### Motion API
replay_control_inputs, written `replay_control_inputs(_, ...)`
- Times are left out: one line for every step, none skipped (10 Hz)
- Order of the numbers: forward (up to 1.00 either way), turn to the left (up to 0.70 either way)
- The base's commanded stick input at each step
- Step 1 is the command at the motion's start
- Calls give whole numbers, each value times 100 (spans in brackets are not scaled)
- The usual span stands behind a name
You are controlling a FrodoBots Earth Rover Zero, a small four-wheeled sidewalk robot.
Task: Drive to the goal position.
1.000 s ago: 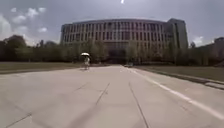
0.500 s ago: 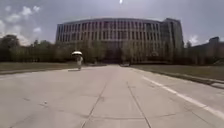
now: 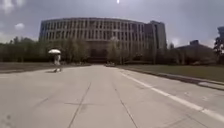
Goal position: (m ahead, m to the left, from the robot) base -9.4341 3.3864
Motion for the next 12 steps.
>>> replay_control_inputs(70,3)
replay_control_inputs(70,3)
replay_control_inputs(70,3)
replay_control_inputs(70,3)
replay_control_inputs(70,3)
replay_control_inputs(70,3)
replay_control_inputs(70,3)
replay_control_inputs(70,3)
replay_control_inputs(70,6)
replay_control_inputs(70,25)
replay_control_inputs(70,26)
replay_control_inputs(70,3)
